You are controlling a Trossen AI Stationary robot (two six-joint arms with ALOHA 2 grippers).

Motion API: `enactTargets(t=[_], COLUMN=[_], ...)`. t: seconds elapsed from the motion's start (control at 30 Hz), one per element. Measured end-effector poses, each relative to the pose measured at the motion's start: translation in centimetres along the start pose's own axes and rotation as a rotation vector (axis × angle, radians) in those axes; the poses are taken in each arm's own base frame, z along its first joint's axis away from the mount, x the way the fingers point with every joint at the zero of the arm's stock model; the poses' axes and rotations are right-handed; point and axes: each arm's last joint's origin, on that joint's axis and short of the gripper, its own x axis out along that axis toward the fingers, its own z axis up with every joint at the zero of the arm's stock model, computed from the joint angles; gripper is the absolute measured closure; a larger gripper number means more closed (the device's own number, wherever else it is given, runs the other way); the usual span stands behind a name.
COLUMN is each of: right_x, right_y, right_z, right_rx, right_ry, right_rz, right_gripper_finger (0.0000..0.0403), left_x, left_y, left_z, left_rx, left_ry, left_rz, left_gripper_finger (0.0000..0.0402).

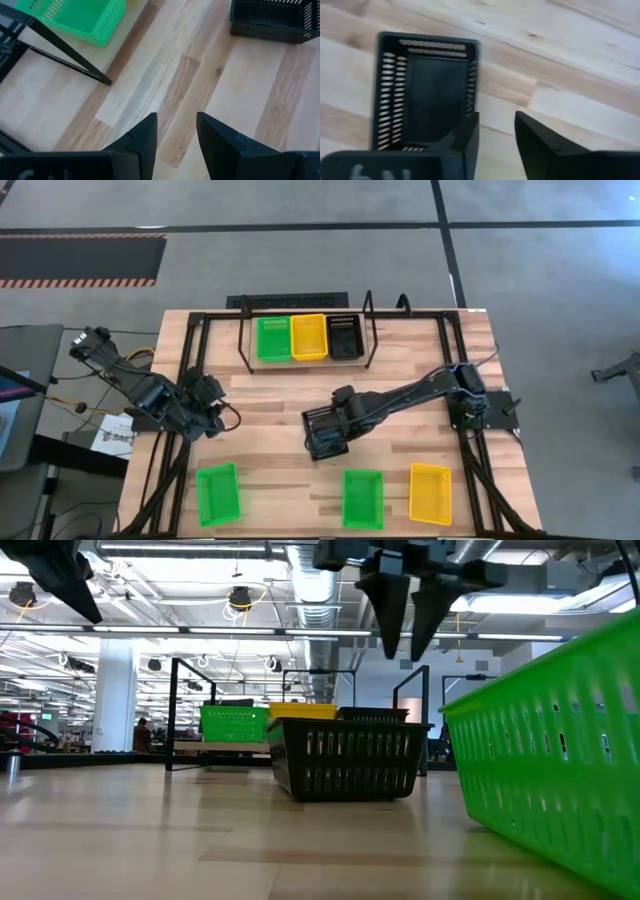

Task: Stack baskets on shelf by color
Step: Stack the black bin on top of the black bins on the shelf

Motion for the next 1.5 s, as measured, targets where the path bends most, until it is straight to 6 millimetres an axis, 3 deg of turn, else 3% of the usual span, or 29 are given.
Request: enactTargets(t=[0.17, 0.33, 0.53, 0.8, 1.1, 1.23, 1.43, 1.5], right_x=[2.0, 4.4, 6.8, 10.6, 12.1, 12.3, 12.3, 12.1], right_y=[1.4, 2.5, 2.9, 4.7, 5.4, 5.6, 5.7, 5.7], right_z=[-0.8, -1.5, -1.5, -1.6, -1.2, -1.0, -1.1, -1.1], right_rx=[-0.004, -0.036, -0.059, -0.121, -0.201, -0.208, -0.263, -0.285], right_ry=[0.007, 0.049, 0.077, 0.154, 0.235, 0.283, 0.325, 0.325], right_rz=[0.0, -0.038, -0.1, -0.046, 0.012, 0.039, 0.064, 0.068], right_gripper_finger=[0.0206, 0.0184, 0.0185, 0.0188, 0.0191, 0.0234, 0.0382, 0.039], left_x=[0.0, 0.0, 0.1, 0.0, 0.0, 0.0, 0.0, 0.0], left_y=[0.0, -0.1, -0.4, -0.4, -0.4, -0.4, -0.5, -0.5], left_z=[0.1, 0.1, 0.2, 0.2, 0.2, 0.3, 0.4, 0.4], left_rx=[-0.002, -0.008, -0.018, -0.026, -0.029, -0.031, -0.035, -0.034], left_ry=[-0.011, -0.019, -0.028, -0.028, -0.028, -0.029, -0.038, -0.038], left_rz=[0.001, -0.003, -0.018, -0.02, -0.021, -0.022, -0.036, -0.036], left_gripper_finger=[0.0276, 0.0276, 0.0276, 0.0276, 0.0276, 0.0276, 0.0276, 0.0276])
